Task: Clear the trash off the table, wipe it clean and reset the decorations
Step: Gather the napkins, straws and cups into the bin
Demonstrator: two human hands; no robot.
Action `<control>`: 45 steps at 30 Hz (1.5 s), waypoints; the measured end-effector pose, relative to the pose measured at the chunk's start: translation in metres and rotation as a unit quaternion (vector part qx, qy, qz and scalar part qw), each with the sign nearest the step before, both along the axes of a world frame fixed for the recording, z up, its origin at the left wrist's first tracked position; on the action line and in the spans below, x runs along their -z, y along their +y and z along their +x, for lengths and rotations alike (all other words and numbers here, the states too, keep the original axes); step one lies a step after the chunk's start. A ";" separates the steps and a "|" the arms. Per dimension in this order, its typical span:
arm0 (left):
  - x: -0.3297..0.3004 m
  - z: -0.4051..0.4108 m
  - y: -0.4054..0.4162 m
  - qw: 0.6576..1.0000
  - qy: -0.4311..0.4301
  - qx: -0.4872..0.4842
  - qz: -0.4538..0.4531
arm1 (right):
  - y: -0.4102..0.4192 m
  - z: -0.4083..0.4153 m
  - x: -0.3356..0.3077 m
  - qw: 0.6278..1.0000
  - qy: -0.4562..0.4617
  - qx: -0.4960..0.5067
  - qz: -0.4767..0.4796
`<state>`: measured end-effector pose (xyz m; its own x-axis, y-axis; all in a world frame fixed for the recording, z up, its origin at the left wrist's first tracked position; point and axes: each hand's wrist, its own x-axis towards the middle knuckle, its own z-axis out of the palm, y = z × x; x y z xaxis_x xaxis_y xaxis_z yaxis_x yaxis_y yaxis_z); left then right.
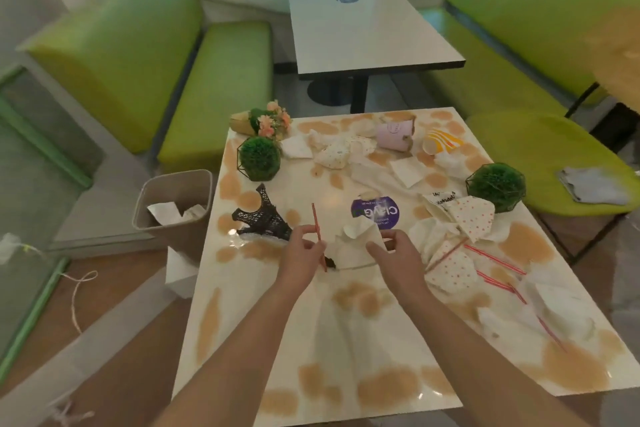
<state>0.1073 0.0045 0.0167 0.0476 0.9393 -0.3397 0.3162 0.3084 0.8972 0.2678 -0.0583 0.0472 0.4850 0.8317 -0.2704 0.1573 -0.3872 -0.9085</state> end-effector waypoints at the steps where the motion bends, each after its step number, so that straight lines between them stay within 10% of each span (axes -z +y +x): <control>1: -0.002 -0.015 0.009 1.000 -0.003 -0.014 0.003 | 0.010 -0.014 -0.005 1.000 0.008 -0.004 0.007; 21: -0.015 -0.281 0.206 0.981 0.138 -0.134 -0.005 | 0.227 -0.246 -0.012 0.989 -0.012 -0.147 0.032; 45: 0.014 -0.302 0.199 0.977 0.171 -0.126 -0.010 | 0.265 -0.310 0.021 0.956 0.045 -0.255 -0.142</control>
<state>-0.1950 0.2032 0.0030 -0.3043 0.8993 -0.3143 0.5076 0.4322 0.7453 -0.0424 0.2064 0.0259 0.0016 0.8407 -0.5414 0.3176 -0.5138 -0.7969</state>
